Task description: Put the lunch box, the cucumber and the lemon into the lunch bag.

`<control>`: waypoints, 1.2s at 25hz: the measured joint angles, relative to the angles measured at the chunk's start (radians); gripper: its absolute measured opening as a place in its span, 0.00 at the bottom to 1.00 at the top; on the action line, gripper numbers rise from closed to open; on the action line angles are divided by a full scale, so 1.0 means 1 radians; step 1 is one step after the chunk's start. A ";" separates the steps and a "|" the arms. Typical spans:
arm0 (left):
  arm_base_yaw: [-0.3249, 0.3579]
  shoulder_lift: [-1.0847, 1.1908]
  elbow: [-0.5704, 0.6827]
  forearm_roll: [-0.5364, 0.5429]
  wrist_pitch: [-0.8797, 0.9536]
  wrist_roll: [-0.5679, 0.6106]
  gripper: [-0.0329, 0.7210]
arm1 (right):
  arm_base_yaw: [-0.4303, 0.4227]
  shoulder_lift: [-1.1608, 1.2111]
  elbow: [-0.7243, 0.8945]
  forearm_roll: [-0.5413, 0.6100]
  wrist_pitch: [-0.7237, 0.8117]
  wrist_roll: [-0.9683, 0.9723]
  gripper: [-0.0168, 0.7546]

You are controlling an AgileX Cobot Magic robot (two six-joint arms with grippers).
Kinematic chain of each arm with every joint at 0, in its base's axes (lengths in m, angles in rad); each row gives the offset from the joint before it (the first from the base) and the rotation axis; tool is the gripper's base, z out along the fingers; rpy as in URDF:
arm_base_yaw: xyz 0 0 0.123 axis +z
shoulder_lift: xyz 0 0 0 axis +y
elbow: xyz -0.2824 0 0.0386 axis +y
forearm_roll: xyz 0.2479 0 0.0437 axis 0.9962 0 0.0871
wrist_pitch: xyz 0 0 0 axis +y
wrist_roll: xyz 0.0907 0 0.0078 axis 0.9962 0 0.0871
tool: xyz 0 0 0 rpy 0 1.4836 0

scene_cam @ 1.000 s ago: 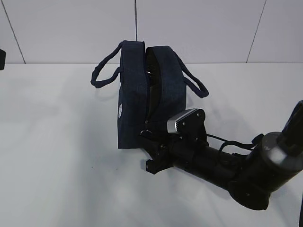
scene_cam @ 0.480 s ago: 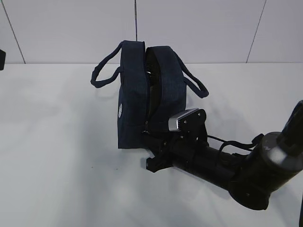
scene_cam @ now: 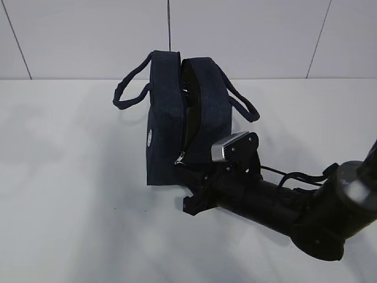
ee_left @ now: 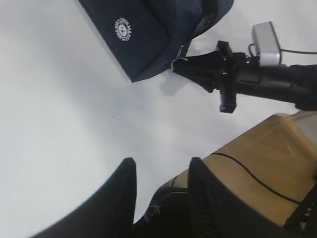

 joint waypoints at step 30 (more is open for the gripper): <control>-0.259 0.346 0.000 0.134 -0.265 0.109 0.38 | 0.000 -0.282 0.012 -0.092 0.440 0.028 0.04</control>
